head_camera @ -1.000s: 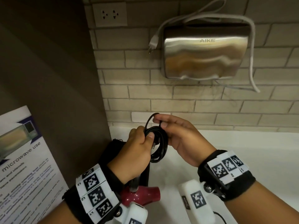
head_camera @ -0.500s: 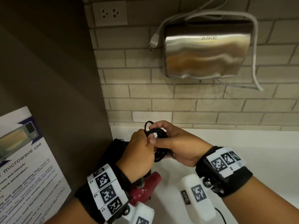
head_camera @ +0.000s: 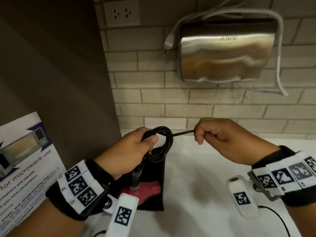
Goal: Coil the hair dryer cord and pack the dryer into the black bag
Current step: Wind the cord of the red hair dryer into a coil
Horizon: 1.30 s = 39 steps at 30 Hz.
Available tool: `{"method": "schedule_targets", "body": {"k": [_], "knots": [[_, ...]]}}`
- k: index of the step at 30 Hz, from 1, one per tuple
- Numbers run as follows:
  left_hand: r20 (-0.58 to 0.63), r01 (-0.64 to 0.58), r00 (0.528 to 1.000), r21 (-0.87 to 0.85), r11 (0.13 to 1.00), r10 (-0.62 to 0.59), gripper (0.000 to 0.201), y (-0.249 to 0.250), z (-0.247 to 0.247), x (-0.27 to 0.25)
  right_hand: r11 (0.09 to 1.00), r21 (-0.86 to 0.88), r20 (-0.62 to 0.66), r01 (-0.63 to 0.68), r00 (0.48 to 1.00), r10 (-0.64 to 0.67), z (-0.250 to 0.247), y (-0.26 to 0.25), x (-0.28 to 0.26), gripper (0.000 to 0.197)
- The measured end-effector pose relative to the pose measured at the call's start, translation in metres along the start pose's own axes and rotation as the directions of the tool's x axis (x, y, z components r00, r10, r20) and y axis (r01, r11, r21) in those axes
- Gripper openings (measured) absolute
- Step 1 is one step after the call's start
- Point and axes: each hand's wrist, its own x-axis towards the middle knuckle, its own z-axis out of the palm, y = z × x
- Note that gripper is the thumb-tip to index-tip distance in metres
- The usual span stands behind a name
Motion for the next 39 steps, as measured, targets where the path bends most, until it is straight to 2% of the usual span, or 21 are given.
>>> {"method": "schedule_targets", "body": {"k": [3, 5, 8, 9, 12, 15, 16, 19, 22, 26, 30, 34, 37, 39], "knots": [[-0.003, -0.022, 1.0, -0.034, 0.999, 0.022, 0.023, 0.0, -0.002, 0.001, 0.999, -0.002, -0.099, 0.052, 0.994, -0.052, 0.01, 0.01, 0.001, 0.036], [-0.013, -0.009, 1.0, -0.064, 0.998, 0.009, 0.024, -0.002, 0.005, 0.0, 0.999, 0.033, -0.174, 0.042, 0.984, -0.036, 0.024, 0.018, 0.005, 0.037], [-0.032, 0.016, 0.999, -0.114, 0.993, -0.019, 0.028, -0.005, 0.02, 0.001, 0.961, 0.273, -0.203, -0.05, 0.973, 0.109, 0.047, 0.015, 0.015, 0.023], [-0.032, 0.025, 0.999, -0.153, 0.988, -0.03, 0.029, -0.006, 0.023, 0.002, 0.918, 0.384, -0.168, -0.095, 0.971, 0.171, 0.054, 0.012, 0.019, 0.017], [-0.016, 0.06, 0.998, -0.276, 0.959, -0.067, 0.033, -0.004, 0.032, 0.004, 0.686, 0.702, -0.03, -0.192, 0.954, 0.298, 0.072, 0.003, 0.027, 0.029], [-0.003, 0.068, 0.997, -0.309, 0.948, -0.072, 0.022, -0.003, 0.04, 0.005, 0.394, 0.903, 0.051, -0.169, 0.954, 0.294, 0.083, -0.01, 0.028, 0.033], [-0.019, 0.062, 0.997, -0.285, 0.956, -0.07, 0.021, -0.003, 0.041, 0.006, 0.344, 0.927, 0.042, -0.148, 0.954, 0.297, 0.085, -0.013, 0.027, 0.03], [-0.137, 0.037, 0.989, -0.091, 0.995, -0.049, 0.03, -0.003, 0.044, 0.009, 0.315, 0.941, 0.004, -0.124, 0.935, 0.355, 0.087, -0.016, 0.026, 0.034], [-0.215, 0.018, 0.976, 0.017, 1.0, -0.014, 0.031, 0.002, 0.046, 0.006, 0.291, 0.944, 0.024, -0.157, 0.91, 0.414, 0.087, -0.019, 0.024, 0.021], [-0.187, 0.004, 0.982, 0.068, 0.998, 0.009, 0.028, -0.002, 0.047, 0.006, 0.266, 0.942, 0.054, -0.207, 0.872, 0.487, 0.086, -0.022, 0.021, 0.008], [-0.157, -0.034, 0.985, 0.192, 0.981, 0.065, 0.032, -0.011, 0.054, 0.007, 0.191, 0.965, 0.05, -0.18, 0.841, 0.538, 0.092, -0.022, 0.017, 0.013], [-0.176, -0.049, 0.982, 0.143, 0.989, 0.074, 0.025, -0.014, 0.057, 0.008, 0.184, 0.974, -0.002, -0.13, 0.811, 0.585, 0.098, -0.023, 0.018, 0.012], [-0.188, -0.007, 0.982, 0.036, 0.999, 0.014, 0.021, -0.015, 0.059, 0.007, 0.131, 0.987, 0.002, -0.096, 0.814, 0.581, 0.097, -0.021, 0.019, 0.039], [-0.194, 0.018, 0.981, -0.011, 1.0, -0.02, 0.022, -0.016, 0.061, 0.006, 0.146, 0.982, 0.017, -0.122, 0.82, 0.572, 0.097, -0.02, 0.019, 0.042]]}}
